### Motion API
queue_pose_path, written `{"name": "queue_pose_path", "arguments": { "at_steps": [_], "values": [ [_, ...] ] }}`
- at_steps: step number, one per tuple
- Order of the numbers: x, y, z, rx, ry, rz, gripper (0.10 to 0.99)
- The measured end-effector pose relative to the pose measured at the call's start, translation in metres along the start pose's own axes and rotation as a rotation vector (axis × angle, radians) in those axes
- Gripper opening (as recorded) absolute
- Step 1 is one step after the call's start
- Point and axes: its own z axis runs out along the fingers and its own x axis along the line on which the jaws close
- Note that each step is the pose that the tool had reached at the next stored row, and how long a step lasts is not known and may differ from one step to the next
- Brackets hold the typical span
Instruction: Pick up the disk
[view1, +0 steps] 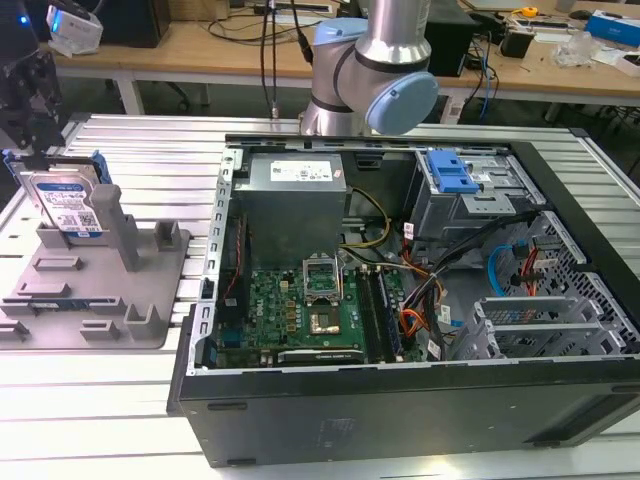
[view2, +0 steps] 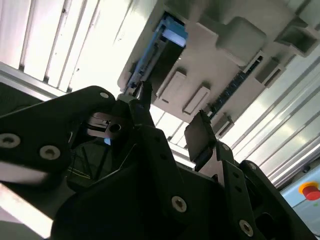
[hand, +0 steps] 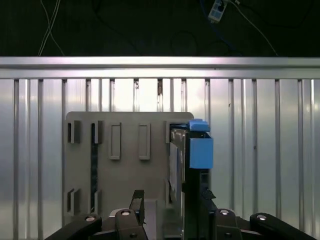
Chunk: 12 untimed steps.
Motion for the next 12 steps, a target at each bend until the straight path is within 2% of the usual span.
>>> {"name": "queue_pose_path", "arguments": {
  "at_steps": [4, 5, 7, 8, 12],
  "values": [
    [-0.0172, 0.0014, 0.0001, 0.0, 0.0051, -0.004, 0.541],
    [-0.0218, 0.0039, 0.0006, 0.0, 0.0075, -0.006, 0.541],
    [-0.0247, 0.009, 0.0013, 0.0, 0.0089, -0.008, 0.541],
    [-0.0254, 0.0145, 0.0022, 0.0, 0.0101, -0.009, 0.541],
    [-0.0255, 0.0248, 0.0045, 0.0, 0.0148, -0.019, 0.541]
  ]
}}
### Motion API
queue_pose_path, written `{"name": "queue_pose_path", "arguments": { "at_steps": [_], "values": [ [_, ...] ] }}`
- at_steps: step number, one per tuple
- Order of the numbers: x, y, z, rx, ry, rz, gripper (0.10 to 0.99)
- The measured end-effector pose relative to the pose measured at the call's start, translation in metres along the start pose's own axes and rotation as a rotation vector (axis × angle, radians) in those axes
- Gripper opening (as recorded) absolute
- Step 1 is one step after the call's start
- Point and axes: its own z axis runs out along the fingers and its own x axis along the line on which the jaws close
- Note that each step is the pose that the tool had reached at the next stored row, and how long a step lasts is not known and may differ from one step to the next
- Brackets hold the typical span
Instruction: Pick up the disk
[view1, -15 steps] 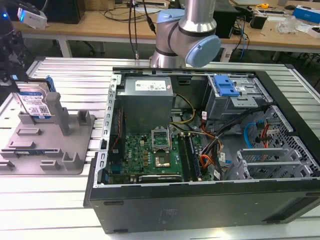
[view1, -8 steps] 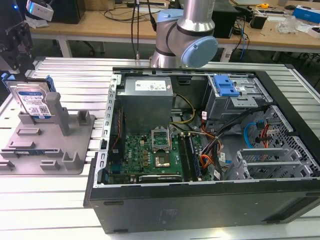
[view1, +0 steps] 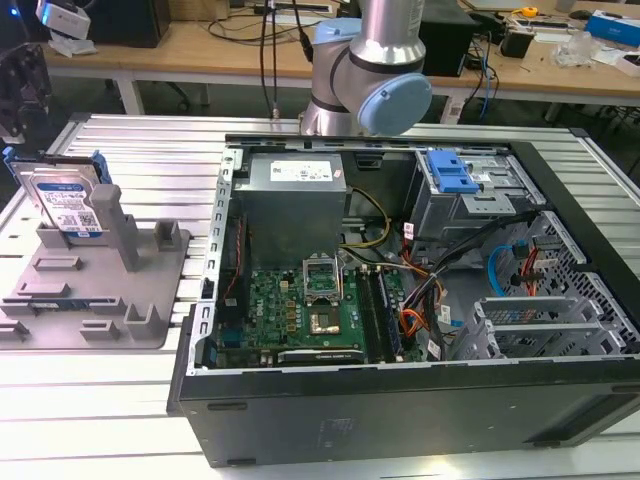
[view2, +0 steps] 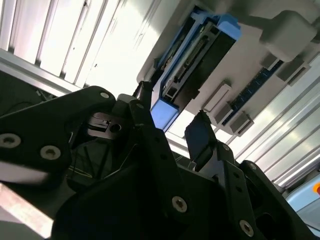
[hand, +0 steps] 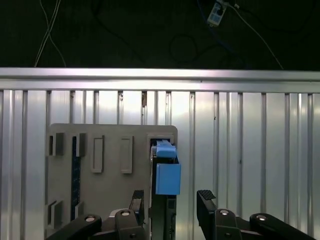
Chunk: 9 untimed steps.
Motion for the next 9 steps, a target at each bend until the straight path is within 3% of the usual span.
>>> {"name": "queue_pose_path", "arguments": {
  "at_steps": [4, 9],
  "values": [
    [-0.0002, 0.0079, 0.0029, 0.0, 0.0059, -0.018, 0.541],
    [-0.0002, 0.0081, 0.0028, 0.0, 0.0082, -0.02, 0.541]
  ]
}}
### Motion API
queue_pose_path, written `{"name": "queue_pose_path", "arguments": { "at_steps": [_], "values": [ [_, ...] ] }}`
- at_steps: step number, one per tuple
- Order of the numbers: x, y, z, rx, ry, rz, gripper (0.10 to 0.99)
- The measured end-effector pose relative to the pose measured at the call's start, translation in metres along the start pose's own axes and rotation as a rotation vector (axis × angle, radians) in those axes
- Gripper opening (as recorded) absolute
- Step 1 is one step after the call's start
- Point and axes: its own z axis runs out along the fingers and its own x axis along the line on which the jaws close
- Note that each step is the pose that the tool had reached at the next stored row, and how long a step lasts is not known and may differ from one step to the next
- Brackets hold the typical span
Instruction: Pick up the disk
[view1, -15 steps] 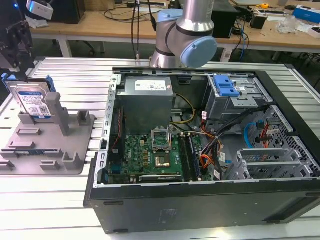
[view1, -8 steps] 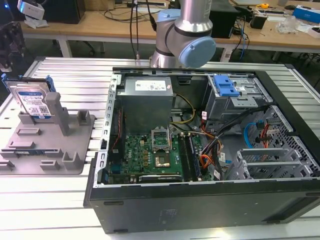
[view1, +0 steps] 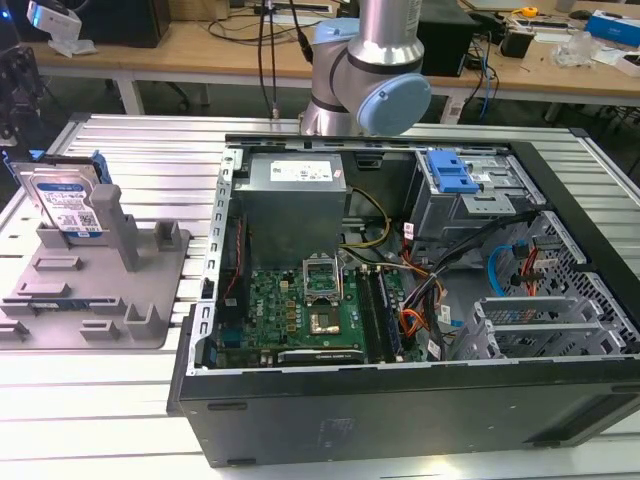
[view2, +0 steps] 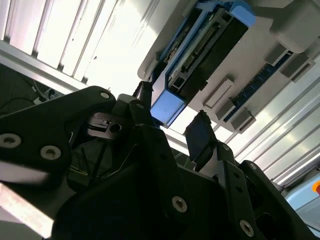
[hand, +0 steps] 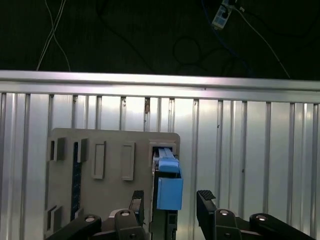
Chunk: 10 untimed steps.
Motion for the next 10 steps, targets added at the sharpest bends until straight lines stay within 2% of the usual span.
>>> {"name": "queue_pose_path", "arguments": {
  "at_steps": [5, 10],
  "values": [
    [0.001, 0.0001, 0.0003, 0.0, -0.0001, 0.002, 0.541],
    [0.001, -0.0002, 0.0055, 0.0, 0.0043, 0.002, 0.541]
  ]
}}
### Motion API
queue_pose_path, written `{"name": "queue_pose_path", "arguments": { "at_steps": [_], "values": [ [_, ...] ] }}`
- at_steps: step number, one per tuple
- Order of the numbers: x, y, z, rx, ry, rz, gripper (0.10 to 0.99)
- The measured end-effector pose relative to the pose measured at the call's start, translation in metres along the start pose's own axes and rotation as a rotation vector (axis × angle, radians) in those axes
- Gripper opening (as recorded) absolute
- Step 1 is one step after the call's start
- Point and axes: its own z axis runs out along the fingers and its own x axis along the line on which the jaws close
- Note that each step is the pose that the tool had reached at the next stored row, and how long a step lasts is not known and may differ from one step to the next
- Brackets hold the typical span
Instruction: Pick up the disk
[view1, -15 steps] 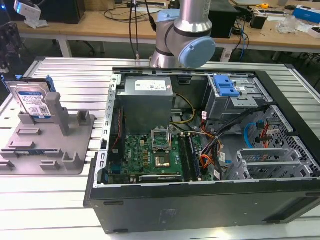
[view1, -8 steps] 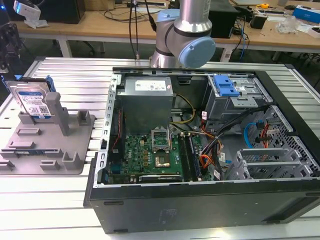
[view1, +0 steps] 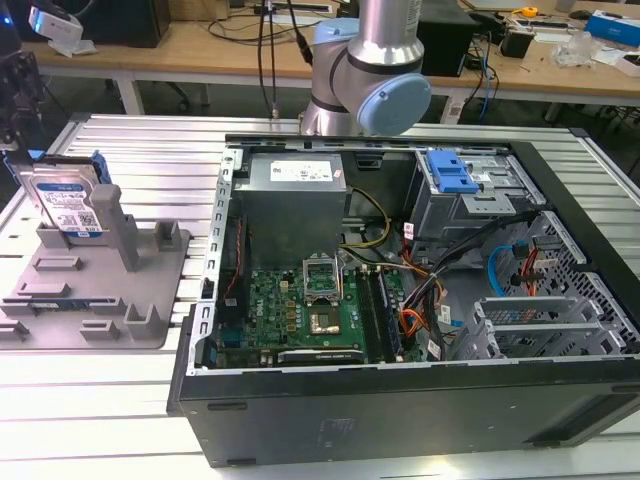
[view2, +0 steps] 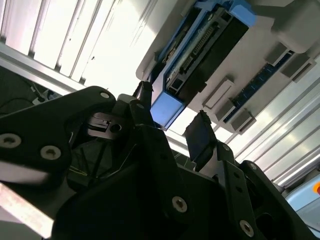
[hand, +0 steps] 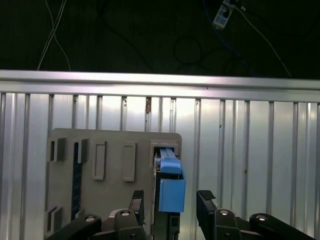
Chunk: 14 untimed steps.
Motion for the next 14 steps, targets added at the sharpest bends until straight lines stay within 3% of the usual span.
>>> {"name": "queue_pose_path", "arguments": {
  "at_steps": [9, 14],
  "values": [
    [-0.0003, -0.0002, 0.0104, 0.001, 0.0071, 0.0, 0.541],
    [-0.0004, 0.0004, 0.0142, 0.001, 0.016, 0.001, 0.541]
  ]
}}
